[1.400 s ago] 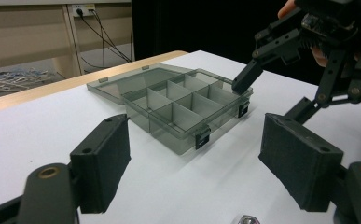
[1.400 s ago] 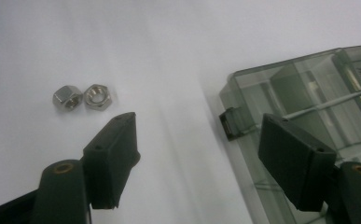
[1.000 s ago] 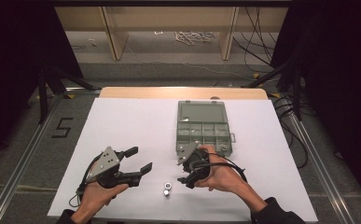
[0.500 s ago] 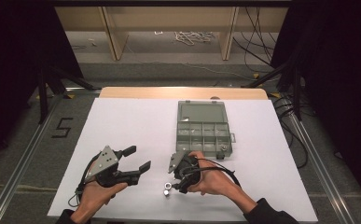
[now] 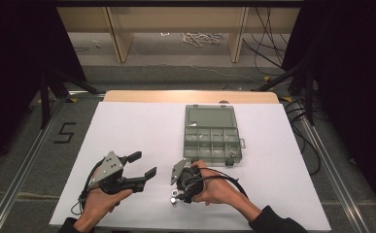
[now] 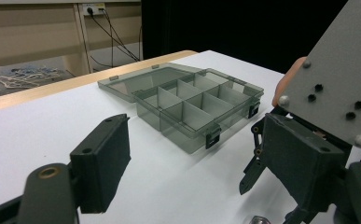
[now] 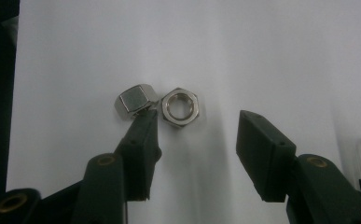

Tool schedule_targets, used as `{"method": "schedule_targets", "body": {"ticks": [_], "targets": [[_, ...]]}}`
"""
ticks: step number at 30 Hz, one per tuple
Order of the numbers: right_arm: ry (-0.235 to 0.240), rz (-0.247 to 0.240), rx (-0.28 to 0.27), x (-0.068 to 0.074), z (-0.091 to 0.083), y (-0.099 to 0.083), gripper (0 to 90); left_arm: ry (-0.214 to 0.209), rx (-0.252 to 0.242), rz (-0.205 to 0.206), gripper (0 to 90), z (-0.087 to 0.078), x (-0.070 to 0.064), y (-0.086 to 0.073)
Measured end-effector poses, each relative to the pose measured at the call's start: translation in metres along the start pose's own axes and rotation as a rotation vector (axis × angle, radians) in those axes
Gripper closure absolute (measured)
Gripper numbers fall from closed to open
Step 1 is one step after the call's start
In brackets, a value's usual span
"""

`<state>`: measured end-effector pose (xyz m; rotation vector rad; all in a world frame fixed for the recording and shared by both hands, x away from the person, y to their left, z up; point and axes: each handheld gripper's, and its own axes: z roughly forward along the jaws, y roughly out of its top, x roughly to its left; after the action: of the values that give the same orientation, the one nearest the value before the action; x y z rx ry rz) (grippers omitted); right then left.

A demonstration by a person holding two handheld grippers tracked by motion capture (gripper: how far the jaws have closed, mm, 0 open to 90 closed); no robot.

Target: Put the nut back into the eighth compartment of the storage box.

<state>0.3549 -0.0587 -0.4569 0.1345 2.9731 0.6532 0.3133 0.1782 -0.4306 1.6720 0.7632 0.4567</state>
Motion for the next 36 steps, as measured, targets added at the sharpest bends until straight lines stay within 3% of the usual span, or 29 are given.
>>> {"method": "schedule_targets", "body": {"ticks": [23, 24, 27, 28, 33, 34, 36], "targets": [[0.035, -0.055, 0.041, -0.001, 0.012, 0.006, 63.5, 0.000, 0.010, 0.006, 23.6, 0.000, 0.002, -0.001], [0.037, -0.056, 0.040, -0.001, 0.012, 0.006, 63.9, 0.007, 0.010, -0.017, 23.6, 0.000, 0.000, -0.001], [0.049, -0.042, 0.049, -0.001, 0.012, 0.007, 65.4, 0.006, 0.010, -0.016, 23.6, 0.000, 0.000, -0.001], [0.049, -0.060, 0.047, -0.002, 0.012, 0.008, 66.1, -0.003, 0.002, -0.003, 23.6, 0.001, 0.002, -0.001], [0.061, -0.060, 0.053, -0.003, 0.013, 0.009, 68.1, 0.008, 0.016, -0.001, 23.6, 0.001, 0.002, -0.001], [0.065, -0.043, 0.058, -0.002, 0.013, 0.009, 68.6, 0.010, 0.016, -0.003, 23.6, 0.001, 0.002, -0.001], [0.068, -0.060, 0.055, -0.003, 0.014, 0.009, 69.8, 0.009, 0.015, 0.002, 23.6, 0.001, 0.003, -0.001]]}}
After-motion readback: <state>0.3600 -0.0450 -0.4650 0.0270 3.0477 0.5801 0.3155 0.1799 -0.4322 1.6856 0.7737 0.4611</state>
